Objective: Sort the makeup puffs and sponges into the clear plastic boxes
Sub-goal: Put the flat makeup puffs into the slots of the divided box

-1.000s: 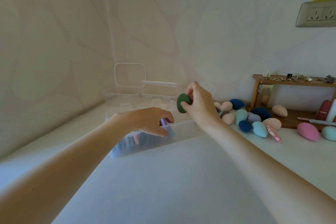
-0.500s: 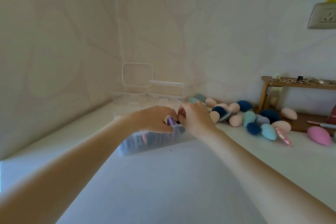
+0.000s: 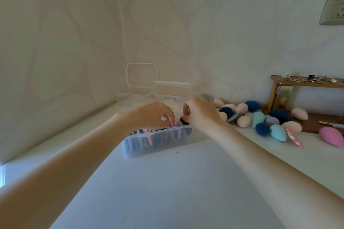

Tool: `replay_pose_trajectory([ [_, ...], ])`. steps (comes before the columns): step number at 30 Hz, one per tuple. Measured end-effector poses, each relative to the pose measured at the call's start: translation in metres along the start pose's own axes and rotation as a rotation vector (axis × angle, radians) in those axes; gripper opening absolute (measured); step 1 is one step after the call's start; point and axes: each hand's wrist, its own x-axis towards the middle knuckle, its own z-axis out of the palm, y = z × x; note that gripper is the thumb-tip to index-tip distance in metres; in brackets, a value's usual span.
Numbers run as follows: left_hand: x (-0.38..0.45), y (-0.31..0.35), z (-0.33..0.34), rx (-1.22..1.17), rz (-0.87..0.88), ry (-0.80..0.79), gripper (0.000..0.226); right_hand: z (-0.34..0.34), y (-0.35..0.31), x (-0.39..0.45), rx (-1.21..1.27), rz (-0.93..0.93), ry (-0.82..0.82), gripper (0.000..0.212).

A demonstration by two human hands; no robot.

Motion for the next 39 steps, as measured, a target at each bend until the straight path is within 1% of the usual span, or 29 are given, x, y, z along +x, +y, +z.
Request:
replay_pose_trajectory([
  [3, 0.002, 0.001, -0.001, 0.02, -0.001, -0.022, 0.023, 0.006, -0.003, -0.002, -0.002, 0.007, -0.044, 0.013],
  [6, 0.008, 0.006, 0.003, 0.027, 0.022, 0.033, 0.023, 0.005, -0.002, 0.001, 0.081, 0.062, -0.124, 0.017],
  [8, 0.011, 0.013, 0.01, -0.019, 0.012, 0.043, 0.028, 0.002, 0.0, 0.001, 0.112, 0.09, -0.163, 0.025],
  [11, 0.014, 0.019, 0.016, -0.114, -0.008, -0.01, 0.031, -0.002, 0.008, -0.004, 0.257, 0.125, -0.19, 0.026],
  [14, 0.015, 0.018, 0.016, -0.086, -0.001, -0.051, 0.035, -0.003, 0.017, -0.008, 0.339, 0.104, -0.205, 0.026],
  [16, 0.016, 0.018, 0.015, -0.059, -0.006, -0.074, 0.039, -0.006, 0.022, -0.008, 0.362, 0.114, -0.143, 0.024],
  [17, 0.017, 0.019, 0.014, -0.042, -0.003, -0.083, 0.04, -0.007, 0.026, -0.008, 0.384, 0.133, -0.065, 0.024],
  [19, 0.02, 0.021, 0.013, 0.012, 0.01, -0.101, 0.042, -0.014, 0.037, -0.006, 0.389, 0.234, 0.125, 0.025],
  [20, 0.021, 0.022, 0.012, 0.035, 0.012, -0.115, 0.043, -0.017, 0.044, -0.006, 0.357, 0.298, 0.193, 0.024],
  [21, 0.022, 0.022, 0.011, 0.045, 0.011, -0.127, 0.044, -0.02, 0.051, -0.007, 0.307, 0.354, 0.216, 0.025],
  [22, 0.023, 0.022, 0.01, 0.045, 0.007, -0.135, 0.045, -0.02, 0.059, -0.008, 0.248, 0.405, 0.18, 0.027],
  [24, 0.025, 0.022, 0.009, 0.04, 0.004, -0.144, 0.046, -0.016, 0.071, -0.014, 0.152, 0.485, 0.02, 0.035],
  [26, 0.026, 0.021, 0.009, 0.029, 0.003, -0.147, 0.046, -0.006, 0.08, -0.019, 0.131, 0.529, -0.104, 0.036],
  [28, 0.027, 0.02, 0.009, 0.015, 0.007, -0.142, 0.046, 0.004, 0.083, -0.023, 0.087, 0.537, -0.189, 0.038],
  [30, 0.026, 0.019, 0.01, -0.002, 0.009, -0.145, 0.047, 0.011, 0.086, -0.024, 0.079, 0.56, -0.211, 0.042],
  [32, 0.026, 0.017, 0.009, -0.021, -0.004, -0.151, 0.047, 0.014, 0.088, -0.022, 0.099, 0.603, -0.17, 0.042],
  [35, 0.021, 0.015, 0.007, -0.083, -0.031, -0.143, 0.046, 0.012, 0.092, -0.017, 0.16, 0.646, -0.018, 0.035],
  [37, 0.018, 0.014, 0.005, -0.095, -0.026, -0.143, 0.046, 0.005, 0.09, -0.015, 0.162, 0.637, 0.085, 0.029],
  [39, 0.016, 0.014, 0.004, -0.092, -0.019, -0.142, 0.046, -0.001, 0.086, -0.014, 0.091, 0.583, 0.156, 0.028],
])
